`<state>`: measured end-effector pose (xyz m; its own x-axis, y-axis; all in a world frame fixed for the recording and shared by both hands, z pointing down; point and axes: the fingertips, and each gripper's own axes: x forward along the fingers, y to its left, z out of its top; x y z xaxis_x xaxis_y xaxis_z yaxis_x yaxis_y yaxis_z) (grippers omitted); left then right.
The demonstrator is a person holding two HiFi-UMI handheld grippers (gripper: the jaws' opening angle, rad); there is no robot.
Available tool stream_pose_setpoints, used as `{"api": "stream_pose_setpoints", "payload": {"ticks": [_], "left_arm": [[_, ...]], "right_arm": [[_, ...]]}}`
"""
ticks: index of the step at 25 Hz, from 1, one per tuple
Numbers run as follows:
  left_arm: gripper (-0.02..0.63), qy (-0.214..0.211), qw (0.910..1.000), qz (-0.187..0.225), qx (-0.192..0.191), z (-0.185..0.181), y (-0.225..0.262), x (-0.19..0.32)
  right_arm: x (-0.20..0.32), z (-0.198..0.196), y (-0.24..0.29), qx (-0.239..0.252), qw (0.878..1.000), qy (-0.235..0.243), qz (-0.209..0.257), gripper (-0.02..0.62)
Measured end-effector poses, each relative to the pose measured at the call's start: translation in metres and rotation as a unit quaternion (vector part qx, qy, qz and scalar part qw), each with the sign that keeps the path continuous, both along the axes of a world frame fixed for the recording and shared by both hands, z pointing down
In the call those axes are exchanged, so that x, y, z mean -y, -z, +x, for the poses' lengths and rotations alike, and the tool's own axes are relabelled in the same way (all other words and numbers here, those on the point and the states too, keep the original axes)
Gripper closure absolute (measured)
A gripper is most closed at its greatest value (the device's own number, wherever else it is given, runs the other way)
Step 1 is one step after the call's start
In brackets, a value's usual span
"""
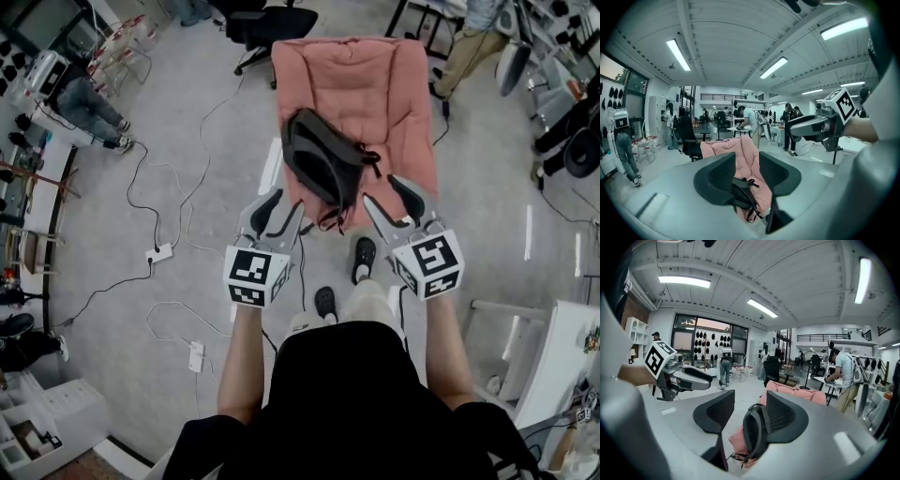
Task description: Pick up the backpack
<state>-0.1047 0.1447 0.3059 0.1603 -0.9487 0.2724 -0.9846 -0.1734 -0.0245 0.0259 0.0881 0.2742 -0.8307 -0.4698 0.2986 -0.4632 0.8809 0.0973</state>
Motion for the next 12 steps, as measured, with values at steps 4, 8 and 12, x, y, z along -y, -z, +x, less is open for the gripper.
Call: {"api": "stream_pose_setpoints", "payload": {"ticks": [4, 8, 12], "left_arm": [[0.451, 0.012, 0.9999, -0.011, 0.001, -0.014, 0.01, 0.025], [0.451, 0.02, 0.9996, -0.022, 0.002, -0.024, 0.009, 0.048], [0.448, 0.031, 0.999, -0.033, 0.001, -0.035, 0.007, 0.08]], "right_arm": [[0.03, -0.015, 0.011, -0.003, 1.0, 0.012, -0.005, 0.4], [0.059, -0.029, 0.01, -0.003, 1.0, 0.024, -0.011, 0.4], [0.097, -0.044, 0.01, -0.005, 0.999, 0.036, -0.017, 0.4]]}}
